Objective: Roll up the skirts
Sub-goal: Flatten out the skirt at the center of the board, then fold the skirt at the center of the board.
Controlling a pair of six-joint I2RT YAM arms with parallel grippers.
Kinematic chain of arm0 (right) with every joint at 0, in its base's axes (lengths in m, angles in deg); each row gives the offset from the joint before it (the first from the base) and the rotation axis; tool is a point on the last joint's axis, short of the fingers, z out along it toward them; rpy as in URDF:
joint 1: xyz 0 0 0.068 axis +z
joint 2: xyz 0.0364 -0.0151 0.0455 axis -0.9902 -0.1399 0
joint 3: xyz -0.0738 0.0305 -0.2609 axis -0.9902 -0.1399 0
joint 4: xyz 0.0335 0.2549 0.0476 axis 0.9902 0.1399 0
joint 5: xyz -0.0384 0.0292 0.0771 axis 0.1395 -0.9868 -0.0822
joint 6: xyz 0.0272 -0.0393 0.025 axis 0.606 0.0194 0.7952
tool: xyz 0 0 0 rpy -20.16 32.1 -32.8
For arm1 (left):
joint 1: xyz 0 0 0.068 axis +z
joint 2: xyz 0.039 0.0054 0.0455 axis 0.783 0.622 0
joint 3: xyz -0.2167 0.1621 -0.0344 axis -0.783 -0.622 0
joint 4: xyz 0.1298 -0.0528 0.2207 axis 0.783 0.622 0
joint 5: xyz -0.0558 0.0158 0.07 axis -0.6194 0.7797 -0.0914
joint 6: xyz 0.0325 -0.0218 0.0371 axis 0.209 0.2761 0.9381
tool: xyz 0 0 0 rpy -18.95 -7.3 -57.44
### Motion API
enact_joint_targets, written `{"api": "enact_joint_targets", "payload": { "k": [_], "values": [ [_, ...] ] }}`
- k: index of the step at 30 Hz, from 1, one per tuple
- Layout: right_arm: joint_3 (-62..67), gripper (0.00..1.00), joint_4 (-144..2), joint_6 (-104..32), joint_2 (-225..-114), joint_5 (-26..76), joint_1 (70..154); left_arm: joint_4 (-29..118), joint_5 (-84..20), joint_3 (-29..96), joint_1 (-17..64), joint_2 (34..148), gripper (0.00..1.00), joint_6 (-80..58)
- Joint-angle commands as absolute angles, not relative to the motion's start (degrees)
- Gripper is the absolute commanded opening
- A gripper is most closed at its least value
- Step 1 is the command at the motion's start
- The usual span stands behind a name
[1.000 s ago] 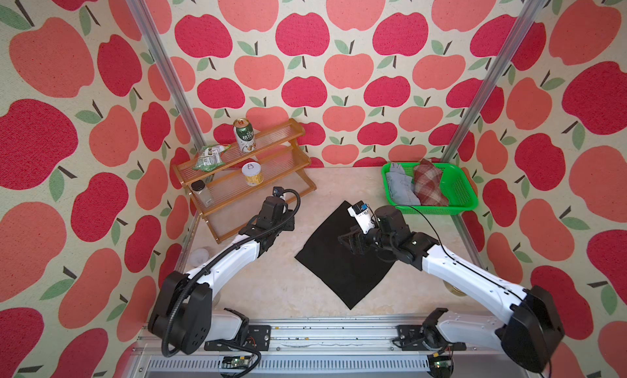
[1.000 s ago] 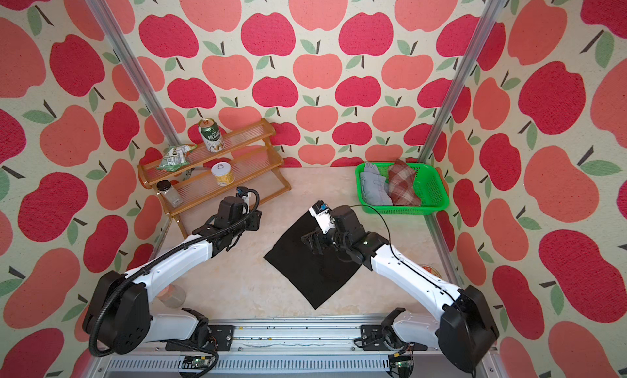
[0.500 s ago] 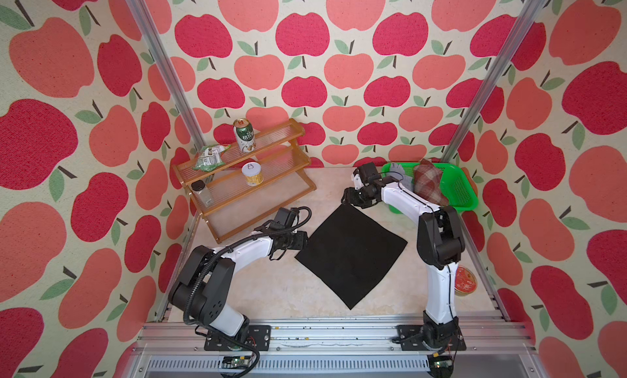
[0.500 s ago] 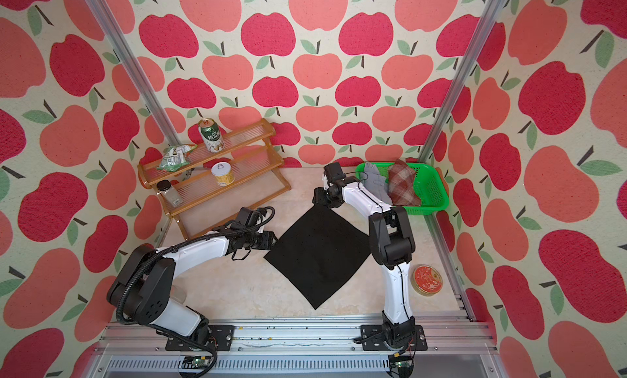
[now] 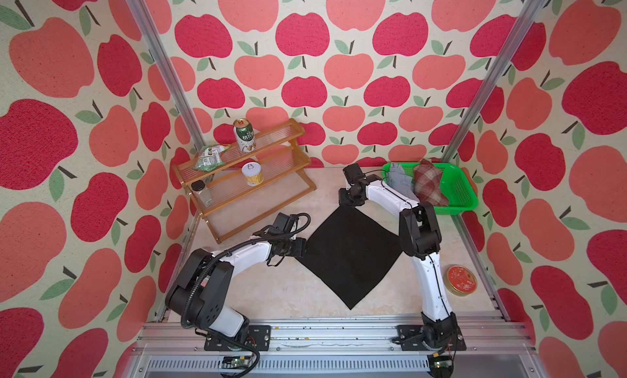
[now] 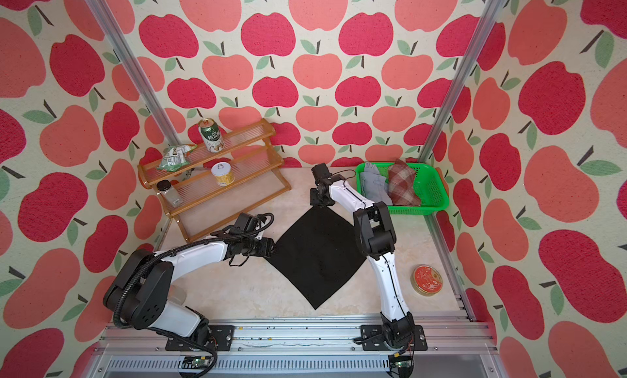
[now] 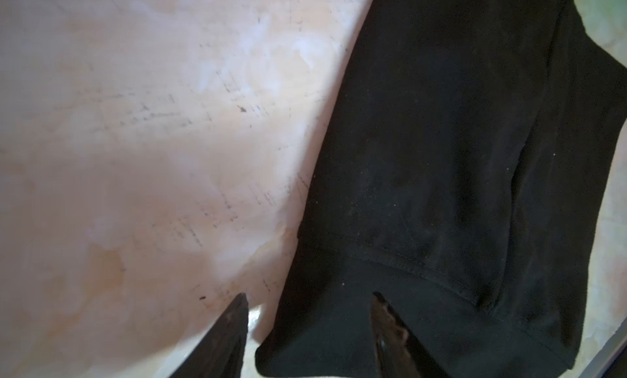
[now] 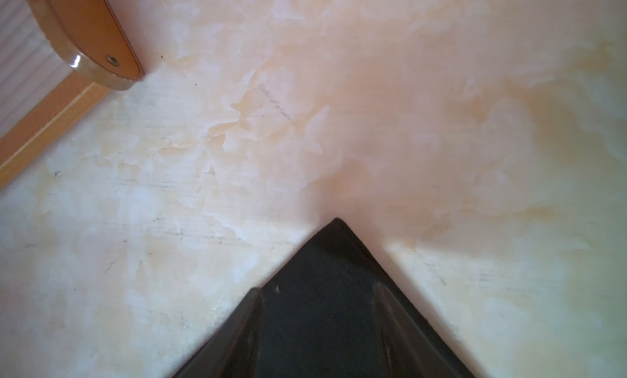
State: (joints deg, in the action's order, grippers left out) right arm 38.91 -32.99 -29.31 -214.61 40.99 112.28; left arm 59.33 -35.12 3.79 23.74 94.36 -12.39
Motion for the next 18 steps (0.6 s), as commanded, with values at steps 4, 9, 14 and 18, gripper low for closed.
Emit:
{"api": "enact_joint_targets", "payload": {
  "k": [4, 9, 14, 18],
  "values": [
    [42.7, 0.57, -33.5, -31.1, -218.0, 45.0, 112.2, 59.5, -35.9, 2.3, 23.9, 95.1, 0.59, -12.8],
    [45.0, 0.57, -35.2, -30.8, -220.3, 41.2, 110.8, 58.4, -36.4, 1.8, 23.9, 96.2, 0.59, -13.2],
    [47.6, 0.57, -33.6, -33.3, -222.4, 41.0, 111.2, 57.2, -36.7, 1.3, 23.9, 97.1, 0.59, -13.3],
    [49.4, 0.58, -32.1, -34.1, -223.8, 41.3, 111.4, 56.9, -37.0, 2.0, 23.9, 98.7, 0.59, -13.4]
  ]
}}
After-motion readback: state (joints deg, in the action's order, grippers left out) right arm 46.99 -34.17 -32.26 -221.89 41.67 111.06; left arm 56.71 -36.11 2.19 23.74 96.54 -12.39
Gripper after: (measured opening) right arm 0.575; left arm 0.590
